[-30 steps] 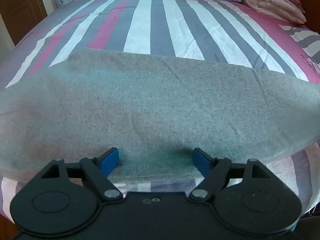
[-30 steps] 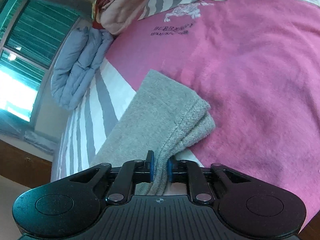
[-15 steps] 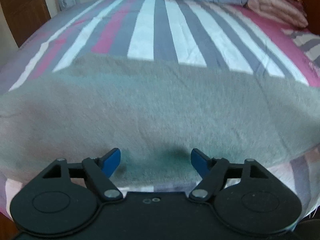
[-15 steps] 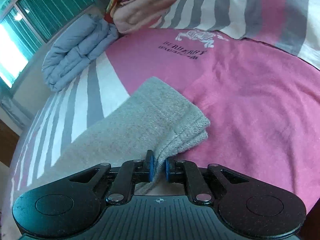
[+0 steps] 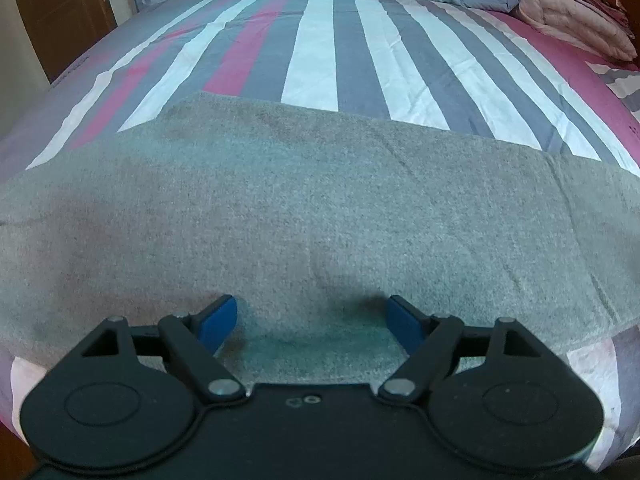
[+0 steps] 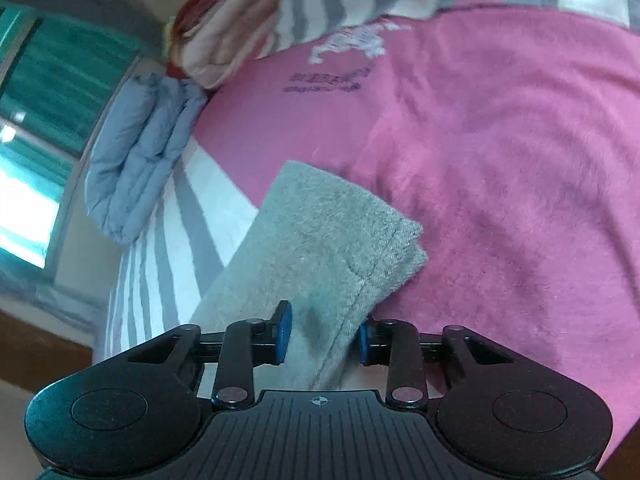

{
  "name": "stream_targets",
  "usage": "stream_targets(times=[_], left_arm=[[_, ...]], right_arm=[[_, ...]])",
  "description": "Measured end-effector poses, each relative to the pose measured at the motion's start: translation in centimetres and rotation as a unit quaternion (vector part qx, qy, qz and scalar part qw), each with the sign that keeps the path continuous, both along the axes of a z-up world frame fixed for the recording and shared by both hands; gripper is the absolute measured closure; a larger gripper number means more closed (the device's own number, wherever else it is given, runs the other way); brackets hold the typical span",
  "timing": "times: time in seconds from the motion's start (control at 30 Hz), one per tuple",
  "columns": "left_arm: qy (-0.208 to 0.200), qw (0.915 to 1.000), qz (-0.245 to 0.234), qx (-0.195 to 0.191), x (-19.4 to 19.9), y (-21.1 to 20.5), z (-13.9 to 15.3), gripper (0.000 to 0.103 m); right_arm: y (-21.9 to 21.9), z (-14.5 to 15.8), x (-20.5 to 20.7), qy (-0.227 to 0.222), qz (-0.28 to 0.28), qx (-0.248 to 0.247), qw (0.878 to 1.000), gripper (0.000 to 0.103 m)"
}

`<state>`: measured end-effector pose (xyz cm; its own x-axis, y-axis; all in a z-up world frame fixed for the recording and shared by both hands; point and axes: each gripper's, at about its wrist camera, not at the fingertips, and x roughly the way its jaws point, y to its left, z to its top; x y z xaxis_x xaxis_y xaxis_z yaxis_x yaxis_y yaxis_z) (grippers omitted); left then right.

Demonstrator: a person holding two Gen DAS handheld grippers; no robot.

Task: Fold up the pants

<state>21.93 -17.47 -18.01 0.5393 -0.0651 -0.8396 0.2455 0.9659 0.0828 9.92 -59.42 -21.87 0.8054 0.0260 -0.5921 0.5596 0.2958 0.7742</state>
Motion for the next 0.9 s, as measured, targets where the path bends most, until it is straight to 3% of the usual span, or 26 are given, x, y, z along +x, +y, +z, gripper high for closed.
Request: stream_targets(times=[0.07, 0.13, 0.2, 0.3, 0.33, 0.37, 0.47, 0.53, 0.57, 0.67, 0.7, 0.77, 0.9], left_arm=[[0.001, 1.0000, 0.000, 0.000, 0.0, 0.0, 0.0, 0.028], [0.001, 1.0000, -0.001, 0.001, 0.0, 0.1, 0.0, 0.028], [0.000, 1.0000, -0.003, 0.003, -0.1, -0.1, 0.0, 0.028], [-0.002, 1.0000, -0.004, 0.004, 0.0, -0.1, -0.1, 0.028], [-0.002, 1.0000, -0.002, 0.002, 0.0, 0.0, -0.1, 0.027], [-0.001, 1.0000, 0.000, -0.001, 0.0, 0.0, -0.1, 0.027], [0.000, 1.0000, -0.003, 0.003, -0.2, -0.1, -0.1, 0.027], [-0.003, 0.9999, -0.008, 0.009, -0.3, -0.2, -0.2, 0.027], [-0.004, 0.9999, -0.009, 0.011, -0.4, -0.2, -0.3, 0.027], [-0.001, 0.9999, -0.008, 0.008, -0.3, 0.0, -0.1, 0.027], [0.000, 1.0000, -0.008, 0.006, -0.2, 0.0, -0.1, 0.027], [0.000, 1.0000, -0.007, 0.004, -0.2, 0.1, -0.1, 0.027], [-0.003, 1.0000, -0.007, 0.006, -0.4, -0.1, -0.2, 0.027]], right_arm=[[-0.3, 0.0, 0.1, -0.004, -0.002, 0.009, 1.000, 0.094], [-0.1, 1.3, 0.4, -0.016, 0.008, -0.025, 1.000, 0.094], [0.8, 4.3, 1.1, -0.045, 0.030, -0.090, 0.994, 0.094], [2.4, 9.8, 1.4, -0.137, 0.085, -0.185, 0.969, 0.094], [3.0, 11.1, 1.3, -0.154, 0.103, -0.227, 0.956, 0.095], [3.0, 11.5, 1.4, -0.143, 0.110, -0.257, 0.949, 0.095], [0.4, 6.5, 1.6, -0.044, 0.087, -0.182, 0.979, 0.094], [0.3, 3.1, 1.3, 0.024, 0.085, -0.147, 0.985, 0.094], [0.6, 2.0, 0.8, 0.038, 0.081, -0.137, 0.987, 0.094], [0.7, 1.6, -0.1, 0.030, 0.065, -0.121, 0.990, 0.090], [0.3, 1.7, -0.4, 0.025, 0.059, -0.103, 0.993, 0.085], [-0.8, 2.2, -1.7, 0.007, 0.032, -0.078, 0.996, 0.064], [-1.8, 1.4, -3.6, 0.002, 0.015, -0.048, 0.999, 0.063]])
